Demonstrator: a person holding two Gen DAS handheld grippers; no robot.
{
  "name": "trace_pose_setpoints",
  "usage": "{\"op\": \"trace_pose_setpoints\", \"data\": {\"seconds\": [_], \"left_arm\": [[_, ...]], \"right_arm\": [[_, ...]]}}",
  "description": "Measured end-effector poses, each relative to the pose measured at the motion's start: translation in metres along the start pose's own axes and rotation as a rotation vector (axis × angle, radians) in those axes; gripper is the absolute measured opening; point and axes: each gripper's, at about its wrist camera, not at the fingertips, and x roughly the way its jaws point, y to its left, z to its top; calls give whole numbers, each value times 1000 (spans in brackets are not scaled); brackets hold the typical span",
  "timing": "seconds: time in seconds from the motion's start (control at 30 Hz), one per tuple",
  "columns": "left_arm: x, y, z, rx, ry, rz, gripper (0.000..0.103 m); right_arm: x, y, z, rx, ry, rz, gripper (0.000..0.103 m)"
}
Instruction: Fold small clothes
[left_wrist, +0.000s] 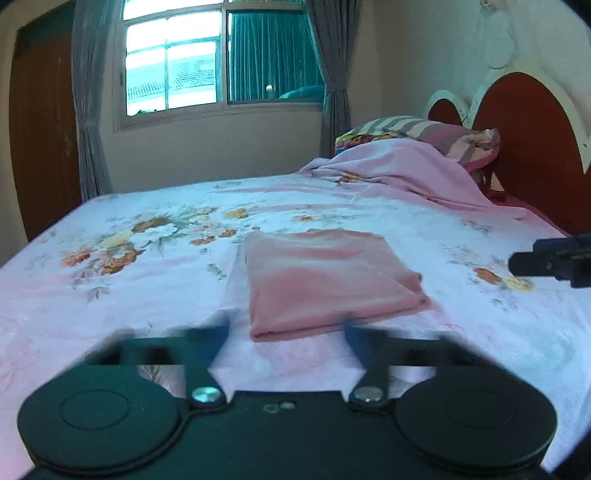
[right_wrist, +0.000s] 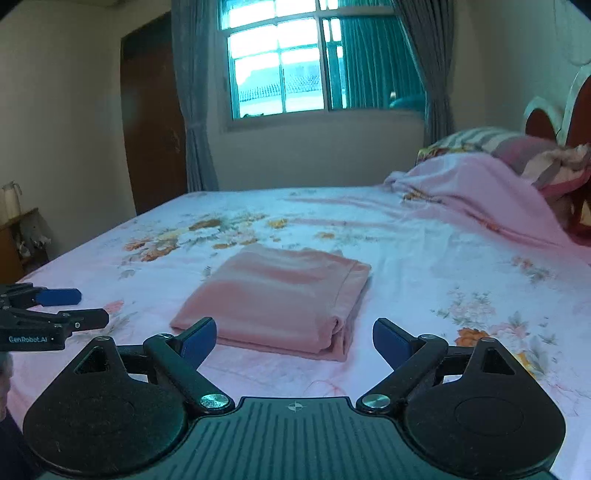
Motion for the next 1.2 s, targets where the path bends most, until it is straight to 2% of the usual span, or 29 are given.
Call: {"op": "trace_pose_setpoints", "data": {"seconds": [0.03, 0.07, 0.13, 0.17, 0.2, 0.23, 0.27, 0.33, 0.43, 0.57, 0.83, 1.2], "left_arm": [[-7, -2, -3, -16, 7, 17, 0], [-14, -1, -5, -41, 1, 7, 0], [-26, -8, -11, -28, 18, 14, 0], [-33, -11, -13, -33, 16, 18, 19], [-41, -13, -14, -60, 5, 36, 45], [-51, -15, -16, -80, -22, 62, 101], [-61, -18, -19, -80, -77, 85, 100], [-71, -30, -21, -21, -93, 118, 101], [-74, -41, -22, 14, -90, 94, 101], [-80, -43, -23, -28, -96, 84, 101], [-105, -49, -29, -44, -96, 101, 101], [-111, -46, -29, -62, -99, 122, 101]], "right_arm": [[-9, 4, -3, 1, -17, -6, 91], [-15, 6, -6, 2, -29, -7, 91], [-26, 11, -10, 1, -49, -11, 91], [-33, 15, -11, 0, -67, -40, 91], [-38, 17, -11, -4, -81, -60, 91], [-45, 22, -11, -9, -94, -86, 92], [-46, 21, -13, -10, -98, -116, 103], [-57, 29, -18, -12, -109, -148, 103], [-70, 35, -30, -10, -127, -121, 103], [-80, 37, -35, -4, -122, -125, 103], [-98, 34, -34, 31, -154, -156, 103], [-99, 36, -36, 27, -134, -163, 103]]}}
